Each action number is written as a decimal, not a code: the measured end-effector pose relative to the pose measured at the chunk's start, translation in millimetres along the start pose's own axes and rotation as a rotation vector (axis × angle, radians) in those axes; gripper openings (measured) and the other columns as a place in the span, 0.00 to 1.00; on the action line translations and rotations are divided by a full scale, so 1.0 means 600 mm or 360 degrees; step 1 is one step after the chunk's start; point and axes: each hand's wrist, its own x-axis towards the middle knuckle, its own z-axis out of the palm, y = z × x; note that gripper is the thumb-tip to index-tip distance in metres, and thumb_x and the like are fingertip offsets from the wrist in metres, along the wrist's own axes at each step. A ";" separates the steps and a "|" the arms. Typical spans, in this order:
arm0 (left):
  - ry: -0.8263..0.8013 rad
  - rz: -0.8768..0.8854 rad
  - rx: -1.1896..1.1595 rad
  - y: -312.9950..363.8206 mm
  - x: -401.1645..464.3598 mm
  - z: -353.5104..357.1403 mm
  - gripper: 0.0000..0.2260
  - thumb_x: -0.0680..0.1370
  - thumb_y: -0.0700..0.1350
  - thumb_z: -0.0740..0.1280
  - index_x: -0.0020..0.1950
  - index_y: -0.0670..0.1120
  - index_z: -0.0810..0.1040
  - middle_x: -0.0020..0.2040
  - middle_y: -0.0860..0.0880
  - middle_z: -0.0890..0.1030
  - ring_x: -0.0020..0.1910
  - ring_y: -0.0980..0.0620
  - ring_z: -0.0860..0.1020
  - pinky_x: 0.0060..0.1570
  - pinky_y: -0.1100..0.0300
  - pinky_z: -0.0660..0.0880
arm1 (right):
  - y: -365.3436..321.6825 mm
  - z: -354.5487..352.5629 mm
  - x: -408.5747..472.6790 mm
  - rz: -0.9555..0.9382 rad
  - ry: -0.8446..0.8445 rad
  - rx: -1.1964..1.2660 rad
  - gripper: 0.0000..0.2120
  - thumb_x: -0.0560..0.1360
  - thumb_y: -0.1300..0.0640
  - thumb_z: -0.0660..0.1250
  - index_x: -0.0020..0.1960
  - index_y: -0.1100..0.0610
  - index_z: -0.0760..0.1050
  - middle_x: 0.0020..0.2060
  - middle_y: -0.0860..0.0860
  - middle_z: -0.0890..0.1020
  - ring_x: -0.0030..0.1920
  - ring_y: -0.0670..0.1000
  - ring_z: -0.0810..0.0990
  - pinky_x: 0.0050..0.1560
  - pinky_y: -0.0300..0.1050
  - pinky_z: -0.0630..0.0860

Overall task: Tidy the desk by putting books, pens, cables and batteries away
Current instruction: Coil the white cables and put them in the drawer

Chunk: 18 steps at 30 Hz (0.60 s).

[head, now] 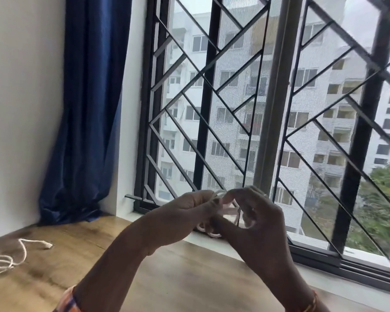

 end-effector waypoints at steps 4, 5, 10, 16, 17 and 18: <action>-0.0265 0.0130 -0.0147 0.001 -0.015 -0.003 0.07 0.76 0.48 0.60 0.42 0.47 0.75 0.36 0.55 0.73 0.36 0.59 0.69 0.38 0.70 0.66 | 0.002 -0.020 0.009 0.0427 -0.0259 0.0354 0.28 0.51 0.52 0.78 0.49 0.43 0.76 0.46 0.45 0.80 0.44 0.47 0.80 0.39 0.43 0.78; -0.0320 0.0167 -0.0188 0.000 -0.017 -0.004 0.05 0.76 0.47 0.63 0.43 0.46 0.76 0.37 0.52 0.73 0.37 0.57 0.69 0.39 0.70 0.67 | 0.001 -0.025 0.011 0.0498 -0.0387 0.0558 0.28 0.52 0.55 0.79 0.50 0.47 0.77 0.45 0.50 0.82 0.42 0.50 0.81 0.38 0.44 0.78; -0.0297 0.0161 -0.0318 -0.008 -0.016 -0.014 0.07 0.71 0.37 0.66 0.48 0.41 0.80 0.40 0.50 0.77 0.40 0.57 0.74 0.39 0.68 0.71 | 0.006 -0.039 0.018 0.0652 -0.0606 0.1061 0.25 0.54 0.58 0.82 0.48 0.60 0.78 0.38 0.56 0.82 0.36 0.53 0.81 0.35 0.43 0.78; -0.0084 0.0123 -0.0201 -0.010 -0.016 -0.006 0.10 0.75 0.45 0.64 0.49 0.39 0.77 0.41 0.50 0.78 0.38 0.59 0.74 0.37 0.66 0.71 | 0.010 -0.050 0.033 0.0685 -0.0745 0.1020 0.22 0.59 0.65 0.77 0.53 0.61 0.78 0.43 0.61 0.82 0.41 0.56 0.81 0.40 0.46 0.79; -0.0003 0.0121 -0.0115 -0.009 -0.015 -0.001 0.09 0.76 0.45 0.62 0.48 0.40 0.77 0.39 0.51 0.77 0.35 0.60 0.73 0.34 0.66 0.70 | 0.011 -0.051 0.035 0.0693 -0.0715 0.0981 0.20 0.60 0.67 0.75 0.52 0.61 0.78 0.43 0.62 0.82 0.40 0.56 0.80 0.40 0.46 0.79; 0.0080 0.0120 -0.0030 -0.006 -0.013 0.005 0.09 0.78 0.44 0.60 0.47 0.39 0.76 0.37 0.52 0.76 0.34 0.60 0.71 0.32 0.67 0.69 | 0.009 -0.050 0.037 0.0698 -0.0666 0.0940 0.19 0.61 0.69 0.72 0.51 0.62 0.78 0.42 0.61 0.82 0.39 0.55 0.81 0.39 0.45 0.79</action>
